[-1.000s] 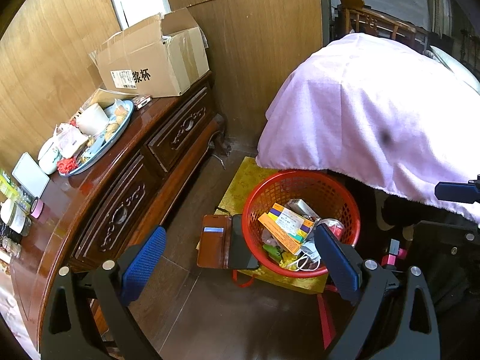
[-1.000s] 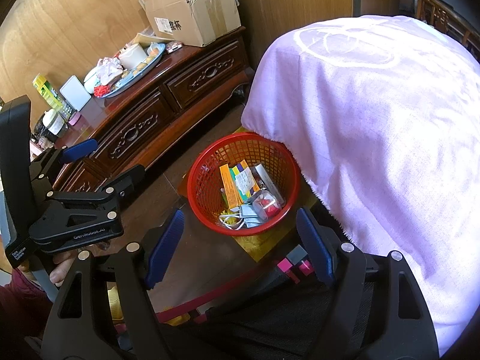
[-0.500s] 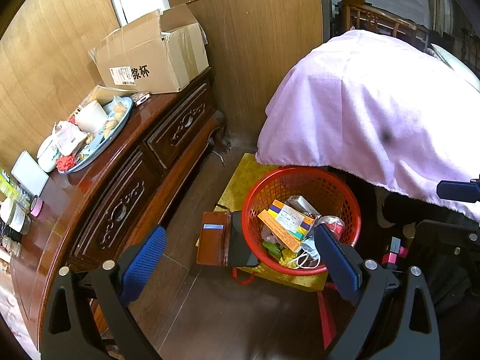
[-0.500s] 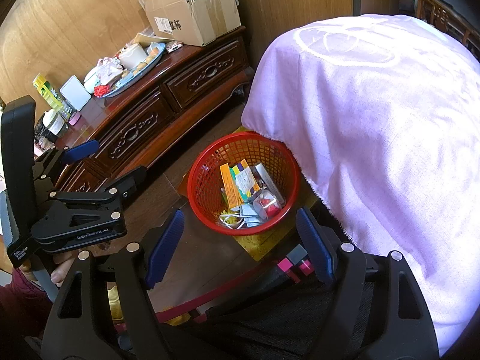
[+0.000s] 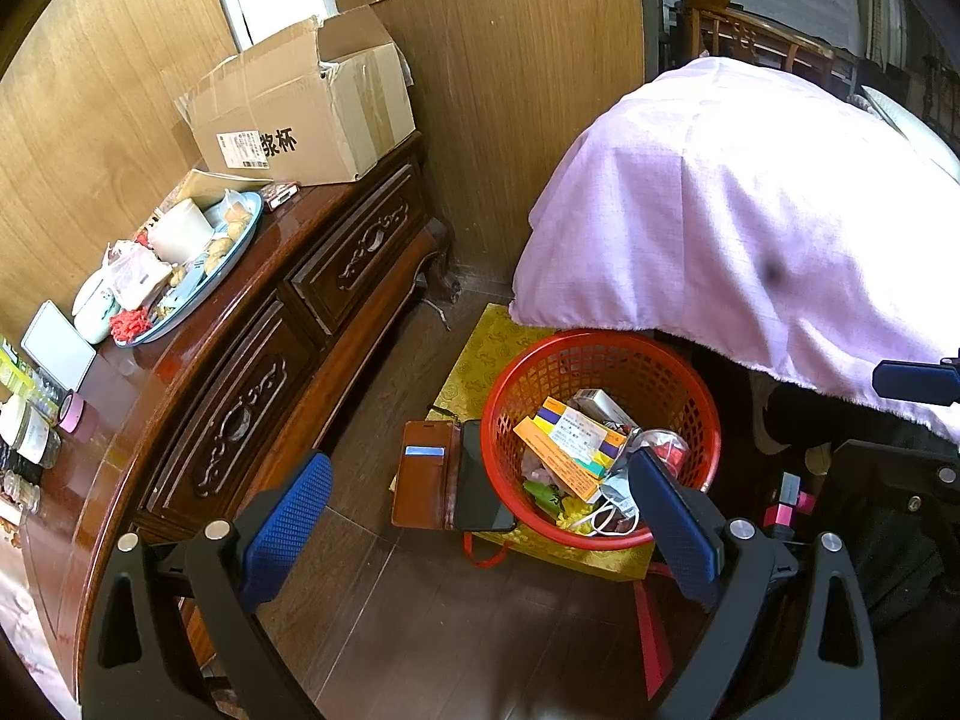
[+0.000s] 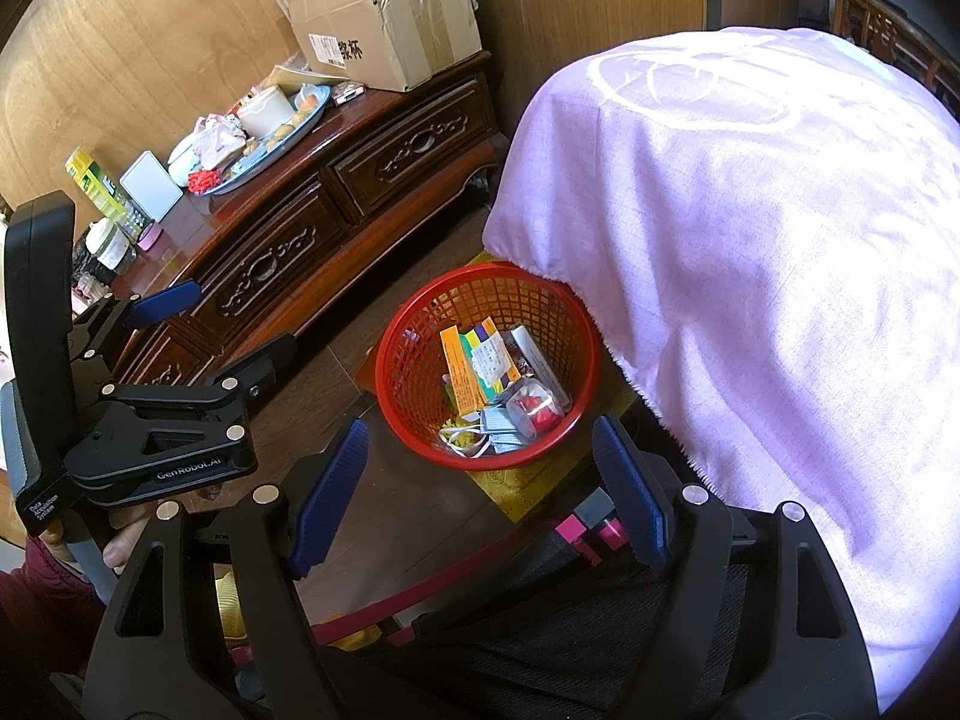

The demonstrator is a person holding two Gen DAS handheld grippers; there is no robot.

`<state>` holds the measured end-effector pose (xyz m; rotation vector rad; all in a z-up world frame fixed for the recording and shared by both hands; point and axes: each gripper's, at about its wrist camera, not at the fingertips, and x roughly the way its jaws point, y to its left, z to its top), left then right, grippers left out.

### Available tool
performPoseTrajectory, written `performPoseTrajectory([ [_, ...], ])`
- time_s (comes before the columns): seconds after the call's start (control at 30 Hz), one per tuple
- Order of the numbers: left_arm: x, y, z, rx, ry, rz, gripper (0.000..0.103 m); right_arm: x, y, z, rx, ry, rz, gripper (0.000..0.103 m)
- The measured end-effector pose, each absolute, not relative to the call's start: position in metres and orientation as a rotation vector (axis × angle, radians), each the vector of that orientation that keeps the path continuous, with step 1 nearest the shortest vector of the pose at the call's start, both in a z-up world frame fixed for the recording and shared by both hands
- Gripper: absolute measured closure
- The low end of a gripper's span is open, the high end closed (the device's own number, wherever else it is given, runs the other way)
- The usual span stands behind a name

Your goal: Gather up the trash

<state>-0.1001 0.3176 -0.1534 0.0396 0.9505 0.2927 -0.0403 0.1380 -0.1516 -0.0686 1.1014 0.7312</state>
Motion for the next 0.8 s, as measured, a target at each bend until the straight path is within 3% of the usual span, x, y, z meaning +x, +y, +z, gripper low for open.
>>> performPoseTrajectory([
  [0.8,-0.0985,0.3145,-0.1542,0.047,0.950,0.301,0.006,-0.0404,0.1378,-0.1521,-0.067,1.101,0.732,0.028],
])
